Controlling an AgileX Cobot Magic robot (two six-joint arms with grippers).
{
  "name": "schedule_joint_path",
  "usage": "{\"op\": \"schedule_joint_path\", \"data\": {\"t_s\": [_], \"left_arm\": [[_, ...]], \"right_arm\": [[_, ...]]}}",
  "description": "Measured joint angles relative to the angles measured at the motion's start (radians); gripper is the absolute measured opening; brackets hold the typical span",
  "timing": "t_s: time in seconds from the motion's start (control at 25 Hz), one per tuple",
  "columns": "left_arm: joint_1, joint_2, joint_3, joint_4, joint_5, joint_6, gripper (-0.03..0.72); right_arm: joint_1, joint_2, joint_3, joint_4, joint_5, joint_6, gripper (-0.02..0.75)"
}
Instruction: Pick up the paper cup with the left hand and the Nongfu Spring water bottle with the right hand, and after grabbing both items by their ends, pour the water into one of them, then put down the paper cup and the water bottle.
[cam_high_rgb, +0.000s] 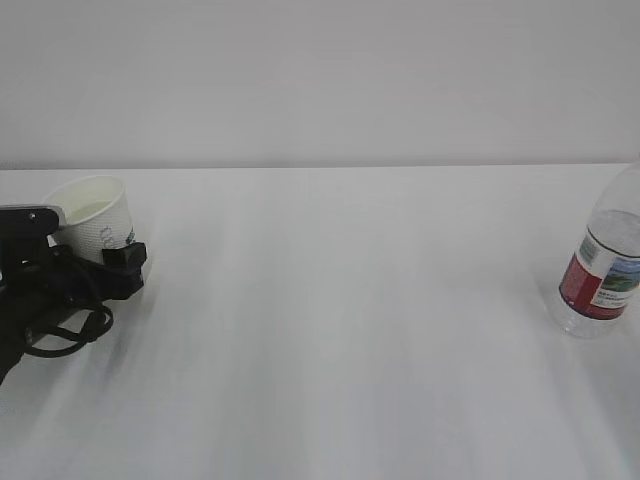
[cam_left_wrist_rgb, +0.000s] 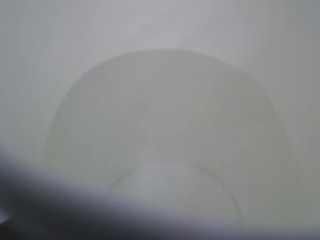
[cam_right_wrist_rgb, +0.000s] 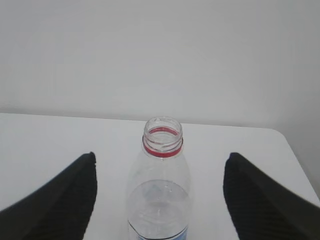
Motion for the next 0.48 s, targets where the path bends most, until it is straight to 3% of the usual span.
{"op": "schedule_joint_path", "data": {"t_s": [0.32,0.48], "left_arm": [[0.0,0.0,0.0,0.0,0.0,0.0,0.531],[0.0,0.0,0.0,0.0,0.0,0.0,0.571]], "right_arm": [[0.0,0.0,0.0,0.0,0.0,0.0,0.593],[0.0,0.0,0.0,0.0,0.0,0.0,0.593]]}}
